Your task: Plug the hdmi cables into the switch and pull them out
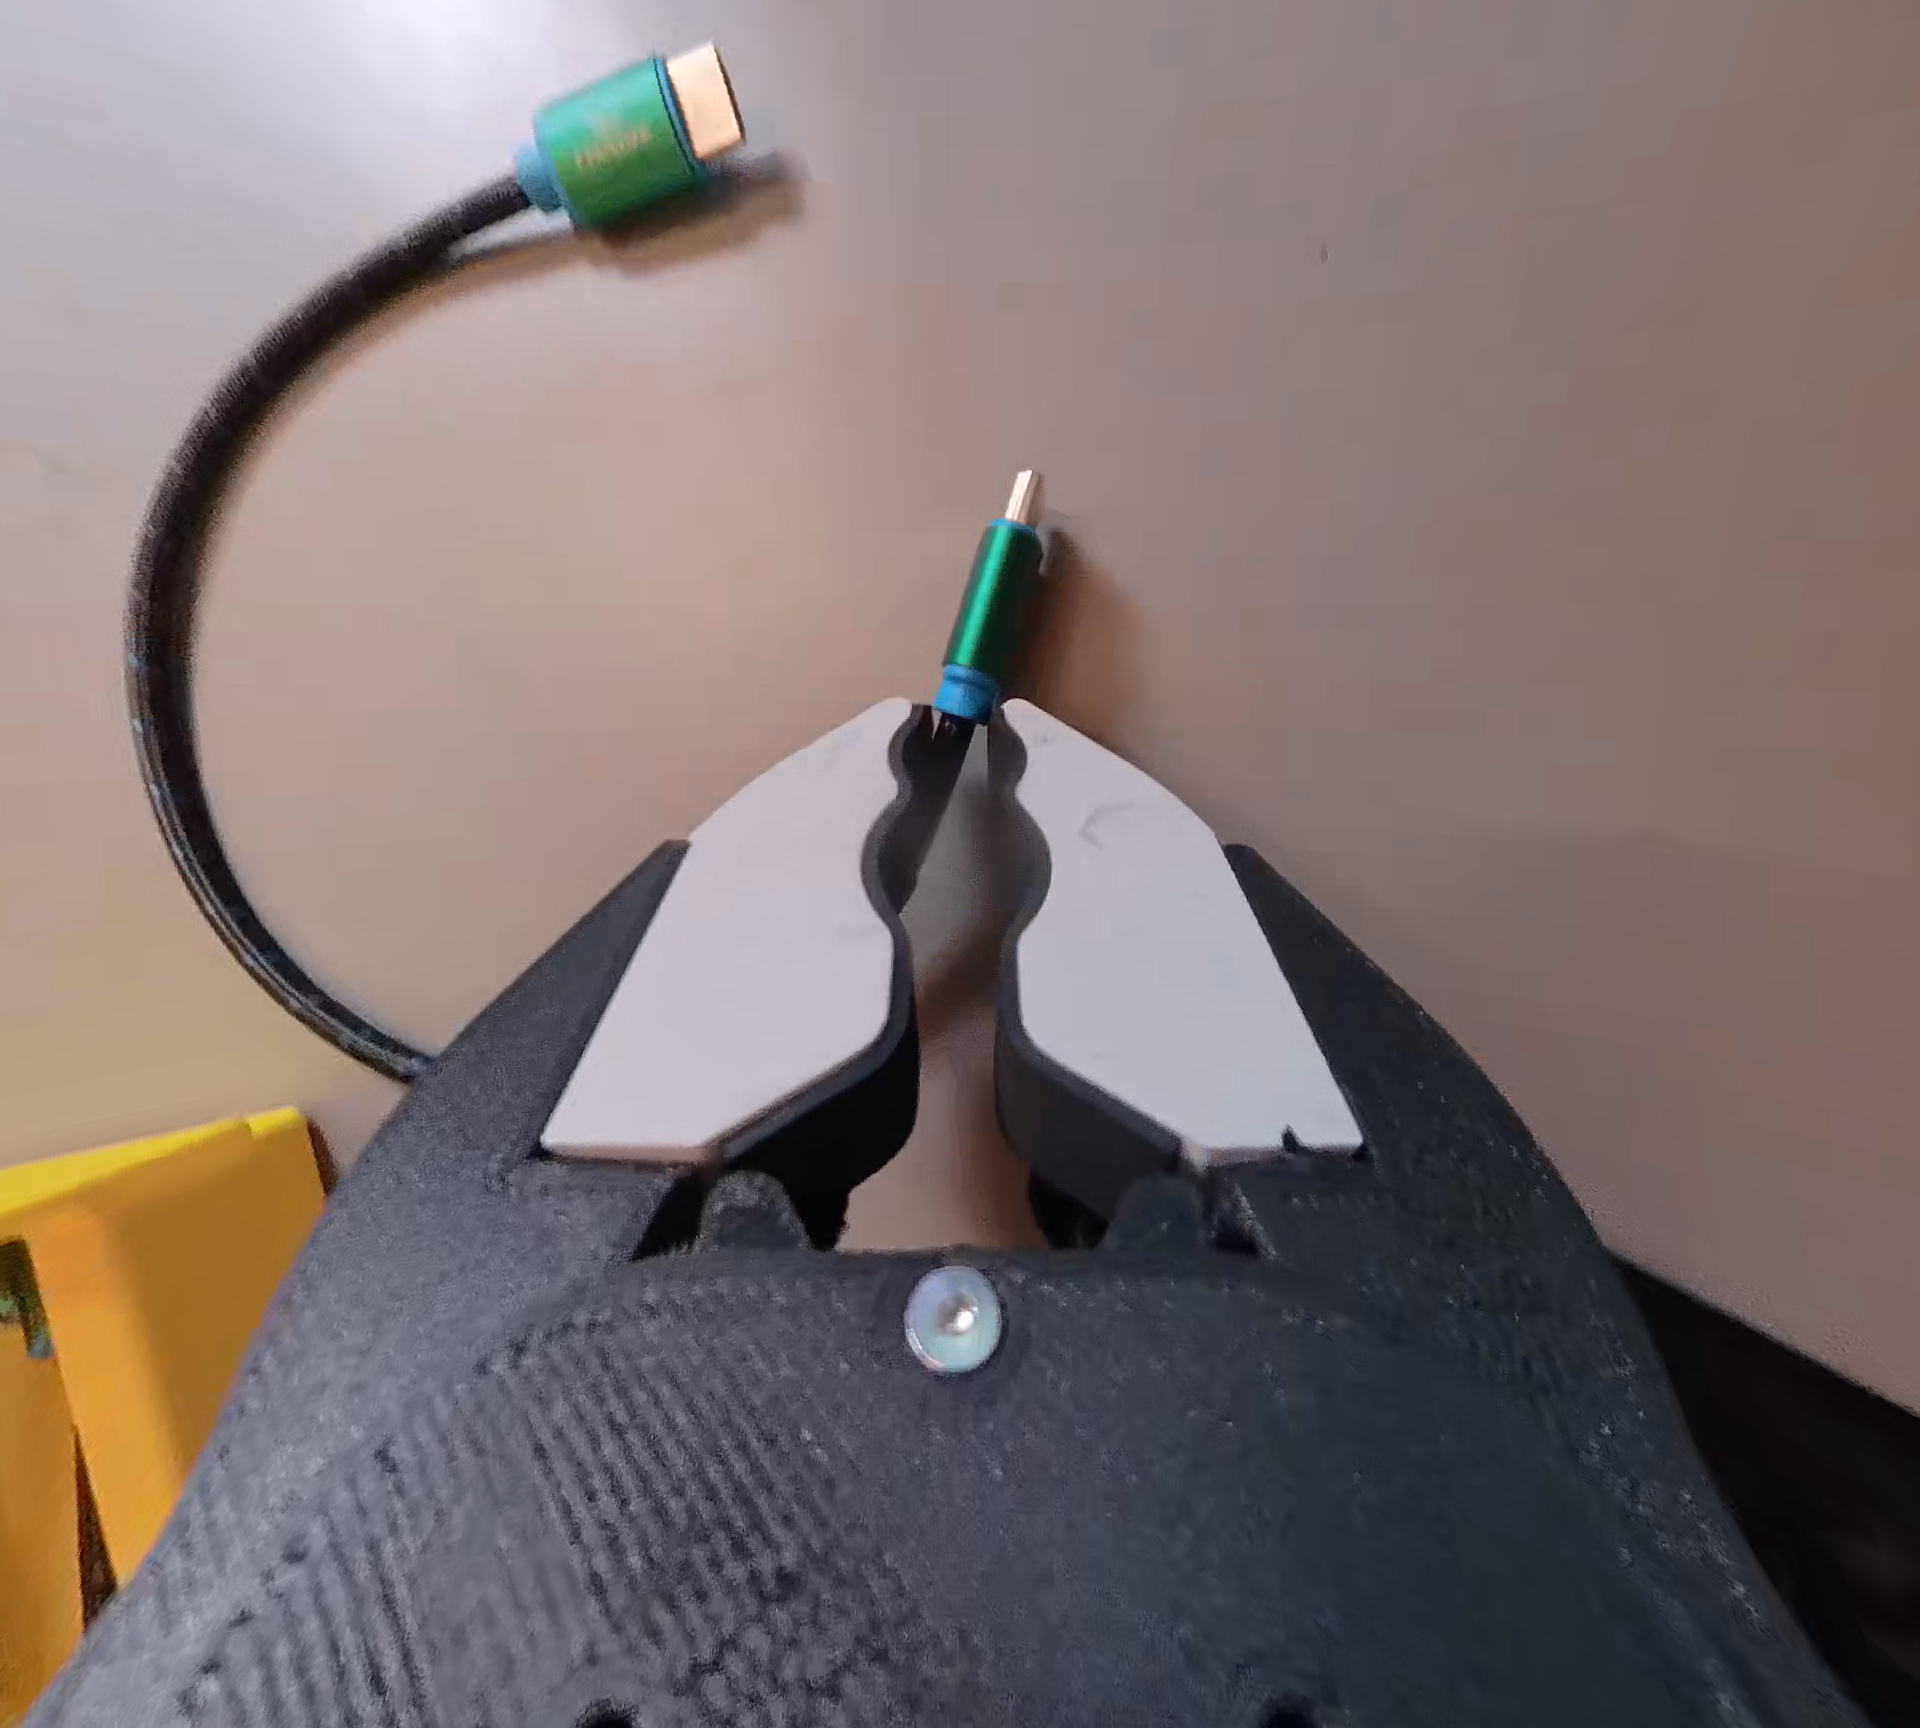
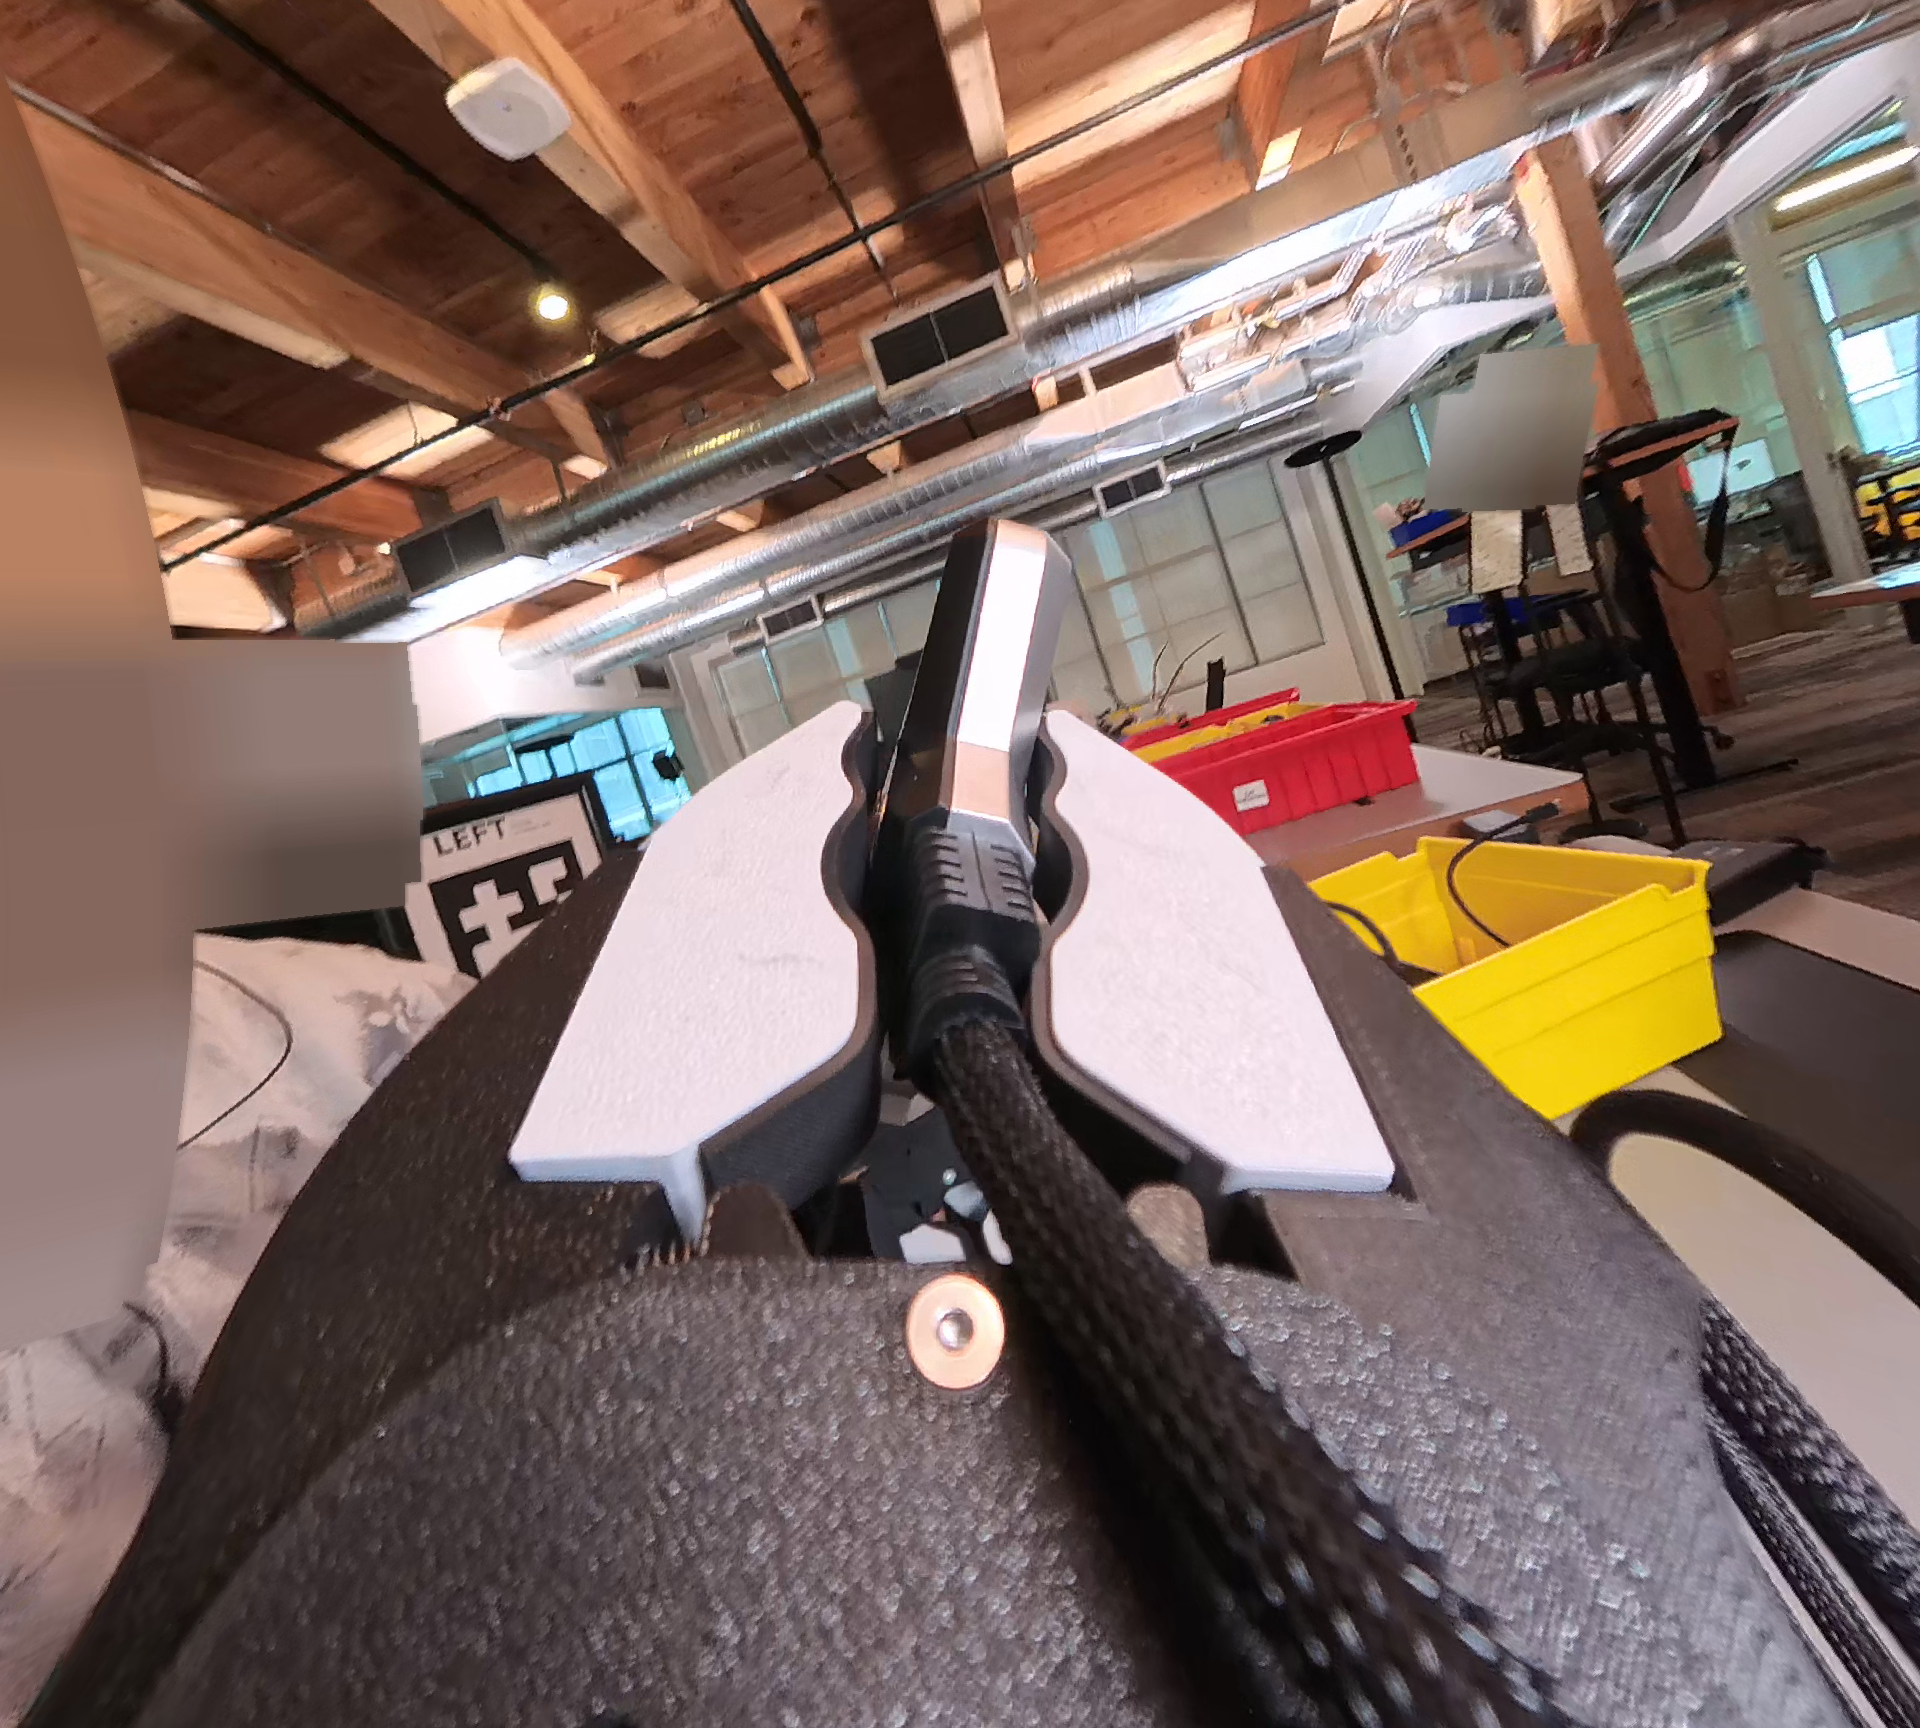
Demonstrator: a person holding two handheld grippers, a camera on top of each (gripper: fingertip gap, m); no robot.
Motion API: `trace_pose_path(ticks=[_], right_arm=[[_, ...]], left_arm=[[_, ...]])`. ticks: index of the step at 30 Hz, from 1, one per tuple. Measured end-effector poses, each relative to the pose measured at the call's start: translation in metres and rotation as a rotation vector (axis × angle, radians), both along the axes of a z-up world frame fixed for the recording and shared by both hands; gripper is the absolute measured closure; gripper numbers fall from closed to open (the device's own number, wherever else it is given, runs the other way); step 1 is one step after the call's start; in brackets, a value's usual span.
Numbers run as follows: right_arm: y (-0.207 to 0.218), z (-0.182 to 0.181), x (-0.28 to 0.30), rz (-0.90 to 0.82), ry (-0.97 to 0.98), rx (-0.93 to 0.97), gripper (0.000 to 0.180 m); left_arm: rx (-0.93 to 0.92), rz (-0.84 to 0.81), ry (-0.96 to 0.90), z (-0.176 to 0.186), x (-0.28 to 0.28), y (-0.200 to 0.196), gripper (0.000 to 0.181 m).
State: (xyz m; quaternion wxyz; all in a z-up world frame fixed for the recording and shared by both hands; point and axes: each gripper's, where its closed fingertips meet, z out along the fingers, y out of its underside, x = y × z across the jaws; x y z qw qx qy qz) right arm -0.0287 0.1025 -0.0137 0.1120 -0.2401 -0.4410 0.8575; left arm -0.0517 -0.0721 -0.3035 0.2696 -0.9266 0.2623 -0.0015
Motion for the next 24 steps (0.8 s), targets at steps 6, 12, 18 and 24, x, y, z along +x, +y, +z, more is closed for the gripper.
trace_pose_path(ticks=[6,12,18,24], right_arm=[[-0.009,-0.004,0.008,0.074,0.006,0.072,0.153],[-0.011,-0.004,0.027,0.200,0.048,0.094,0.153],[-0.010,-0.007,0.030,0.245,0.055,0.073,0.153],[-0.014,-0.026,0.012,0.218,-0.016,0.095,0.153]], left_arm=[[0.234,0.073,-0.149,0.055,-0.003,0.054,0.171],[0.497,0.074,-0.347,0.165,-0.008,0.103,0.171],[0.571,0.011,-0.498,0.220,0.003,0.114,0.171],[0.518,-0.011,-0.478,0.206,0.017,0.108,0.171]])
